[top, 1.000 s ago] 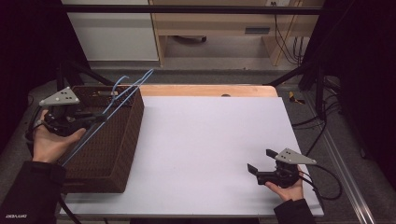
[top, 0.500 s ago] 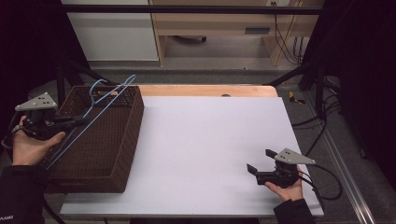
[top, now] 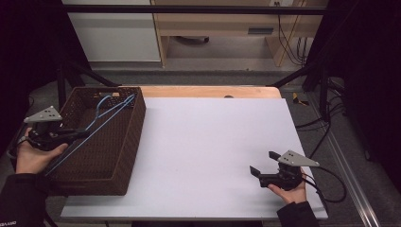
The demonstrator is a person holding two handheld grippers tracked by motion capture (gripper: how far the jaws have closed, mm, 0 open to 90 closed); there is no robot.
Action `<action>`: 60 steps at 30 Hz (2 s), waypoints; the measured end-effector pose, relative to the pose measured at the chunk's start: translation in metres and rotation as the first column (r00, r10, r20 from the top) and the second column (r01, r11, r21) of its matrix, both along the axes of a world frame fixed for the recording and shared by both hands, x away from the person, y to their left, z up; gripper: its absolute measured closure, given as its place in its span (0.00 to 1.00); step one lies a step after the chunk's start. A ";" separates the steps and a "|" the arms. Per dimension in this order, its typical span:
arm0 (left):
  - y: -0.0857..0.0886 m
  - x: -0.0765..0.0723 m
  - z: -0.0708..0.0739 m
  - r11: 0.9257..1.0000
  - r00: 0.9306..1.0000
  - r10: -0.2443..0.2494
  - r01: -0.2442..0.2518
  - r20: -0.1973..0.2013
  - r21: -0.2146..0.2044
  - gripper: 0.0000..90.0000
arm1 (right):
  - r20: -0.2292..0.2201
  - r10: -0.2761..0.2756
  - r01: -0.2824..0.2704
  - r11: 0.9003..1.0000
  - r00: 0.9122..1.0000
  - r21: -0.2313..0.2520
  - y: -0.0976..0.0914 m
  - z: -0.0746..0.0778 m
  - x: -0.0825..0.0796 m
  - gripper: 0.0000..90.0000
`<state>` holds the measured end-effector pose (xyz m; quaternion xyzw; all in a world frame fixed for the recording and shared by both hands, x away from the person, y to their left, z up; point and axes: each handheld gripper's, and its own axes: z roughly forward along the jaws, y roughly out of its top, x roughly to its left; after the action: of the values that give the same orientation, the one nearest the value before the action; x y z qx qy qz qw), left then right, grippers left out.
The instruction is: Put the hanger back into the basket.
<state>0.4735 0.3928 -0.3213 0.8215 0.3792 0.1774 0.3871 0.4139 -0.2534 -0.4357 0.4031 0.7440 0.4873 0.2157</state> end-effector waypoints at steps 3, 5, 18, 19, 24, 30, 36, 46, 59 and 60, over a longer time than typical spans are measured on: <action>-0.003 0.002 -0.004 1.000 1.000 -0.002 0.002 0.011 0.026 0.97 | -0.001 0.001 -0.001 1.000 1.000 0.002 0.000 0.000 0.000 0.08; -0.006 0.004 -0.005 0.999 1.000 -0.002 0.001 0.021 0.044 0.97 | -0.001 0.001 -0.001 1.000 1.000 0.001 0.000 0.000 0.000 0.08; -0.010 0.020 -0.017 0.997 0.999 0.022 -0.024 0.029 0.078 0.97 | 0.000 0.003 -0.003 1.000 1.000 -0.001 0.000 -0.001 0.000 0.08; -0.010 0.021 -0.019 0.997 1.000 0.023 -0.024 0.020 0.078 0.97 | 0.000 0.003 -0.003 1.000 1.000 -0.001 0.001 -0.001 0.000 0.08; -0.011 0.024 -0.033 0.994 0.999 0.041 -0.039 -0.020 0.105 0.97 | -0.001 0.006 -0.006 1.000 1.000 -0.002 0.001 -0.001 0.000 0.08; -0.010 0.028 -0.047 0.988 0.994 0.076 -0.065 -0.077 0.139 0.96 | 0.000 0.006 -0.006 1.000 1.000 -0.001 0.001 -0.001 0.000 0.08; -0.010 0.028 -0.054 0.977 0.986 0.110 -0.084 -0.126 0.195 0.91 | -0.001 0.004 -0.004 1.000 1.000 -0.001 0.001 -0.001 0.000 0.08; -0.015 -0.002 -0.021 0.991 0.995 0.101 -0.101 0.008 0.084 0.65 | 0.003 0.000 0.000 1.000 1.000 0.011 -0.001 0.002 -0.001 0.07; -0.074 -0.056 -0.012 0.980 0.975 0.113 -0.078 0.190 -0.181 0.25 | 0.025 -0.011 0.010 0.999 1.000 0.034 -0.007 0.010 -0.001 0.06; -0.082 -0.060 -0.014 0.980 0.974 0.110 -0.073 0.197 -0.185 0.23 | 0.026 -0.013 0.012 0.999 1.000 0.038 -0.008 0.011 -0.001 0.06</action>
<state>0.4131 0.3106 -0.3354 0.7428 0.3886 0.2450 0.4870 0.4126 -0.2614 -0.4251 0.4052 0.7291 0.5054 0.2209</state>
